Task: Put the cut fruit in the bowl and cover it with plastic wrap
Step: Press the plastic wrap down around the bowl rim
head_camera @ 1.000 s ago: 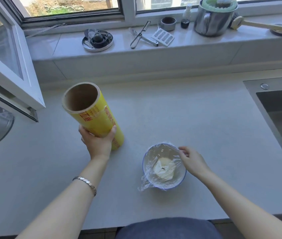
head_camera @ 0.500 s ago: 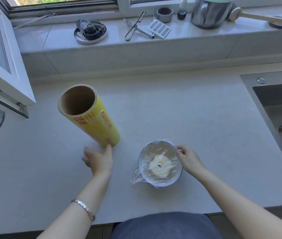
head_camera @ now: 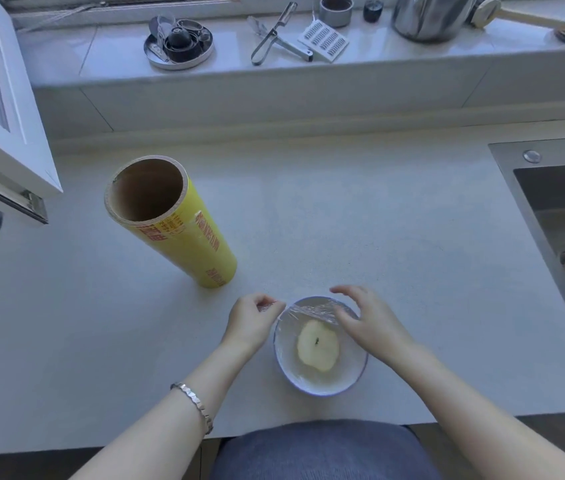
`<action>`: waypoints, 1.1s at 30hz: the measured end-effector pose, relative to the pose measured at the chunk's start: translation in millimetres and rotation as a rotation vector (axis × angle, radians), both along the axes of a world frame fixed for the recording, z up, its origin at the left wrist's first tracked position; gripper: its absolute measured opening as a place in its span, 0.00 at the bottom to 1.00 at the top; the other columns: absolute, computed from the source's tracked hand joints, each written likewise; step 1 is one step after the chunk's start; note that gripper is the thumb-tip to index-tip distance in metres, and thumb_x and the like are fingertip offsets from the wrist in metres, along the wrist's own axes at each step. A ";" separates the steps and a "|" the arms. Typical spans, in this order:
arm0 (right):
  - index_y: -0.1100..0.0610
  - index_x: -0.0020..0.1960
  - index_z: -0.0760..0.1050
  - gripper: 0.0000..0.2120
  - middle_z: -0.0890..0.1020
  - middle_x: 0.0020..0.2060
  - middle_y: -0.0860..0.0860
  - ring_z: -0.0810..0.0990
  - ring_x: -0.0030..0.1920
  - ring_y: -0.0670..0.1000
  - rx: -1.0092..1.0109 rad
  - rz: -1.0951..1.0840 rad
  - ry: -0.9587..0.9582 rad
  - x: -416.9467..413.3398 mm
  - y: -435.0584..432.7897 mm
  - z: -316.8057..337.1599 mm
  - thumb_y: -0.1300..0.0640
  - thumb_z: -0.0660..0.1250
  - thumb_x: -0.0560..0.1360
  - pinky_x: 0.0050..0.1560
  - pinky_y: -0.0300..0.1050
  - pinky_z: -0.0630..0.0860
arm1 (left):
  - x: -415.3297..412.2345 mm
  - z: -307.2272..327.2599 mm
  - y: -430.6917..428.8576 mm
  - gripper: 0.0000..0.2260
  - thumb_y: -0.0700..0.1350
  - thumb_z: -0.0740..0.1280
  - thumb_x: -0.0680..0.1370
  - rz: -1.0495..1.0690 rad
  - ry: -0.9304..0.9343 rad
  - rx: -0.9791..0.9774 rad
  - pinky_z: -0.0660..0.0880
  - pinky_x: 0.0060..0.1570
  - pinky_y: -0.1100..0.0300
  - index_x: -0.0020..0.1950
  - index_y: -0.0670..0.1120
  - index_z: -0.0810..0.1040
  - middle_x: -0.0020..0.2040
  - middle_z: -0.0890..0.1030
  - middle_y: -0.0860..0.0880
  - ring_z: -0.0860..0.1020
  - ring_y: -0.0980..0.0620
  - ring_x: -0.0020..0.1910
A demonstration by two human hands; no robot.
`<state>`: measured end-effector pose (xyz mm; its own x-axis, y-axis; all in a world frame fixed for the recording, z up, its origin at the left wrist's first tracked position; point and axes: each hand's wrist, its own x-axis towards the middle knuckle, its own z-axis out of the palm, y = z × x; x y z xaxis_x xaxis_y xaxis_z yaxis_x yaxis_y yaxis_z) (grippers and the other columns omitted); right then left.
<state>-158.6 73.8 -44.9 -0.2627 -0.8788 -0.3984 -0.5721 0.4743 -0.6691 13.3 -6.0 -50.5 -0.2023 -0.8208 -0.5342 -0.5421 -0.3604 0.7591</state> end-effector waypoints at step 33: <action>0.65 0.47 0.71 0.09 0.84 0.40 0.60 0.80 0.40 0.58 -0.245 -0.069 0.067 14.6 -47.3 -26.5 0.58 0.59 0.77 0.37 0.46 0.67 | -25.4 -22.5 23.7 0.06 0.43 0.52 0.82 0.555 0.084 -0.144 0.63 0.36 0.66 0.47 0.43 0.63 0.42 0.80 0.47 0.72 0.49 0.43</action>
